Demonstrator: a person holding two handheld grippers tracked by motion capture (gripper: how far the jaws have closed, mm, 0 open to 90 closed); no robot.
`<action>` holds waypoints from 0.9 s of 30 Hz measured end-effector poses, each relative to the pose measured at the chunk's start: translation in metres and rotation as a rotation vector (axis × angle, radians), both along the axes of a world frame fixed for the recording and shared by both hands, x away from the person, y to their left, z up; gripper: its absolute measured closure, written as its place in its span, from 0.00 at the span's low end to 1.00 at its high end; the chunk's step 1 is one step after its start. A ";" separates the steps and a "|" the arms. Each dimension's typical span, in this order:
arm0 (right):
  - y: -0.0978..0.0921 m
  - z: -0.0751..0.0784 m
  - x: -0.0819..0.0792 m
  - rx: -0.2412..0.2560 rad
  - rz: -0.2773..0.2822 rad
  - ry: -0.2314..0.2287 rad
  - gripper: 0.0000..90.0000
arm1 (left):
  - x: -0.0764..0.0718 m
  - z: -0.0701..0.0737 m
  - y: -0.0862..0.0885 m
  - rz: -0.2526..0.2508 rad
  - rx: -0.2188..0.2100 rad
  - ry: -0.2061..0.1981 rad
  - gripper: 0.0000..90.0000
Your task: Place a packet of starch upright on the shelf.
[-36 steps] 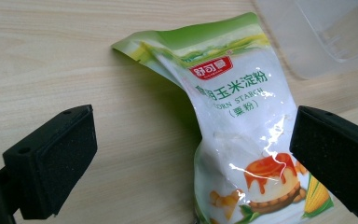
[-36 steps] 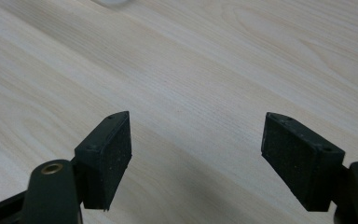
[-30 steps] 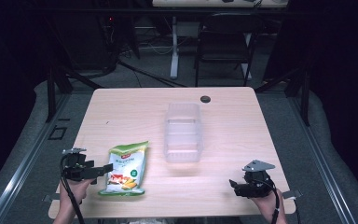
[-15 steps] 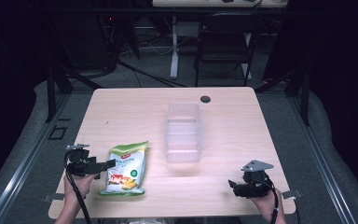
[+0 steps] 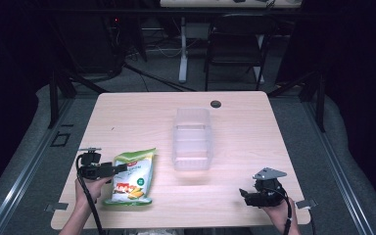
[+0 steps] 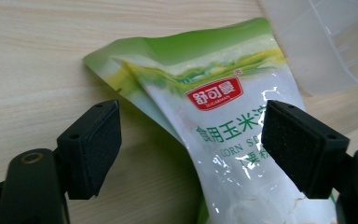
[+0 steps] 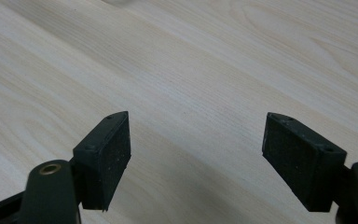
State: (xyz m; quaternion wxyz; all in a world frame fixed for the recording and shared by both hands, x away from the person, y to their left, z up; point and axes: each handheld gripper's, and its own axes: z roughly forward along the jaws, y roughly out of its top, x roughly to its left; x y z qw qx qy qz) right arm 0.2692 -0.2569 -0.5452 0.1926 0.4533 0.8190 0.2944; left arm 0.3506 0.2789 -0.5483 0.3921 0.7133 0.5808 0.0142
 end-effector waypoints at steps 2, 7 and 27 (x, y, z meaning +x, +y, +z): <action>0.000 0.001 -0.001 -0.001 0.003 -0.001 0.26 | 0.001 -0.001 -0.002 -0.003 -0.006 0.003 0.26; -0.001 0.000 0.000 0.006 0.005 -0.001 0.26 | 0.004 -0.002 -0.002 0.003 -0.008 0.015 0.26; 0.001 0.002 -0.002 0.013 0.011 -0.007 0.26 | 0.004 -0.010 -0.005 -0.044 -0.020 0.038 0.66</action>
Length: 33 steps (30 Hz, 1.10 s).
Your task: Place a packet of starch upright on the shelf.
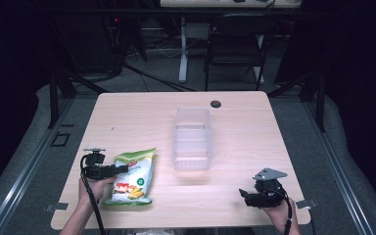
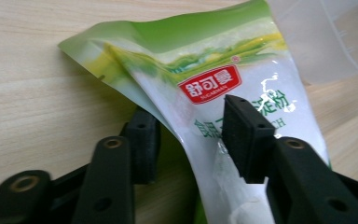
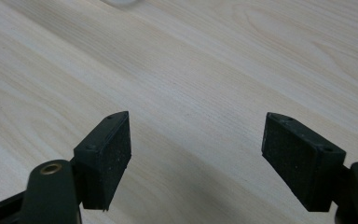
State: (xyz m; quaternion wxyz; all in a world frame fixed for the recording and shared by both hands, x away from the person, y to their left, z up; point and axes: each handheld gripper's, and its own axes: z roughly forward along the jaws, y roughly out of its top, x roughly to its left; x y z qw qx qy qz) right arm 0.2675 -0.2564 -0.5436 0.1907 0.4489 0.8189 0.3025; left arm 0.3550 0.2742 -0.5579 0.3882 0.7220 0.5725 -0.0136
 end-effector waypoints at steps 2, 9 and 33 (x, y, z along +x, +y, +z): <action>-0.001 0.000 0.001 -0.008 -0.006 0.007 0.26 | 0.000 0.000 0.000 -0.009 -0.003 -0.001 0.71; 0.001 0.001 -0.001 -0.009 0.003 0.003 0.26 | -0.004 -0.001 0.002 -0.002 -0.047 -0.011 0.87; -0.001 0.000 0.000 -0.009 -0.002 0.007 0.27 | -0.014 0.009 0.002 0.000 -0.095 -0.067 0.97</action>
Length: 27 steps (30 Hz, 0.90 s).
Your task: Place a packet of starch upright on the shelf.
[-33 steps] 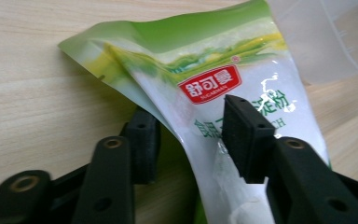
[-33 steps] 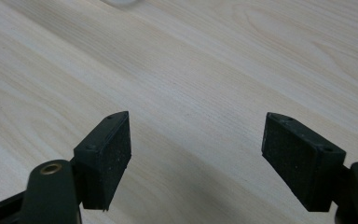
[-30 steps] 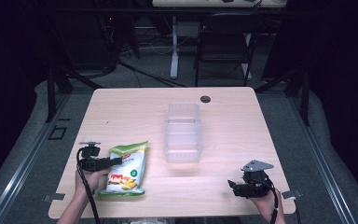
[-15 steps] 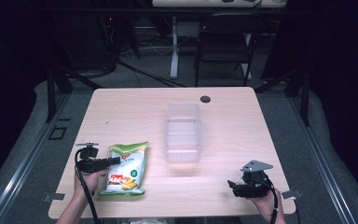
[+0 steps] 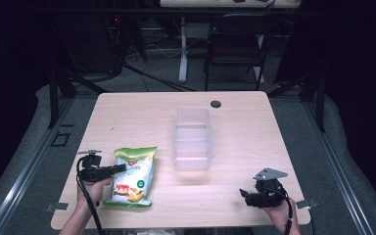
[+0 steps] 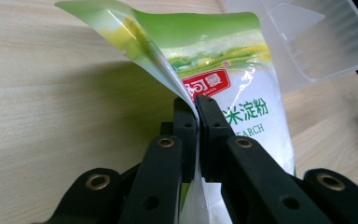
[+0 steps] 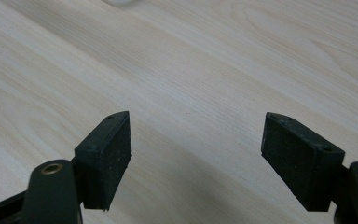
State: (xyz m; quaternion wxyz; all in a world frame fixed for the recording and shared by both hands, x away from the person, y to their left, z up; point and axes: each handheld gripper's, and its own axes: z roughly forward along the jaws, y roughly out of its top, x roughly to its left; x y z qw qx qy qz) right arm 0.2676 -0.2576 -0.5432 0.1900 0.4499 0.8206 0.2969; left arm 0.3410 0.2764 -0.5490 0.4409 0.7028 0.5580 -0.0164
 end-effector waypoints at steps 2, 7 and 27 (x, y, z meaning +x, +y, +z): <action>0.000 0.000 0.000 0.001 0.000 0.001 0.27 | -0.001 0.001 0.000 0.000 -0.007 -0.001 0.98; 0.000 0.000 -0.001 0.004 0.005 -0.002 0.27 | -0.005 0.004 -0.001 0.007 -0.022 -0.017 0.98; 0.000 0.001 -0.001 0.013 -0.010 -0.010 0.26 | -0.015 0.014 0.000 -0.009 -0.070 -0.086 0.98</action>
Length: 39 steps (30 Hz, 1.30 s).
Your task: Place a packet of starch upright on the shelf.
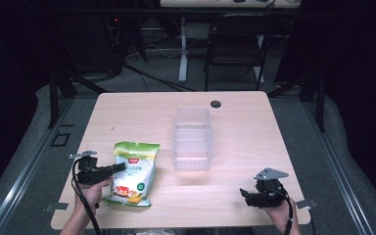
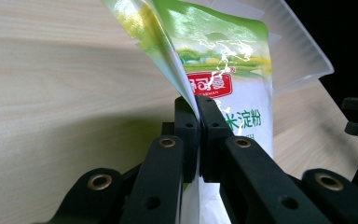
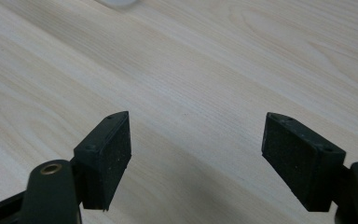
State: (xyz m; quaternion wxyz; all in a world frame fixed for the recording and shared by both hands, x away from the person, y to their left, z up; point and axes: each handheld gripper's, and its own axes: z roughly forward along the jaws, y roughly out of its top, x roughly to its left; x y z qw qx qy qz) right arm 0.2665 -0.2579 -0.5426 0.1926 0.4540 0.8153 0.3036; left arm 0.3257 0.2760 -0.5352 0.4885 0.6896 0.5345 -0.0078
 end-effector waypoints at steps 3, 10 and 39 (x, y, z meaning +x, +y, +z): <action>-0.001 0.001 0.000 -0.008 -0.003 -0.003 0.26 | -0.001 0.002 0.000 -0.006 -0.014 -0.021 0.98; -0.001 0.001 0.000 -0.007 0.004 -0.003 0.26 | -0.003 0.005 -0.001 -0.012 -0.019 -0.028 0.99; -0.001 0.000 0.000 -0.010 0.002 0.003 0.26 | -0.013 0.029 -0.018 -0.081 -0.012 -0.127 0.99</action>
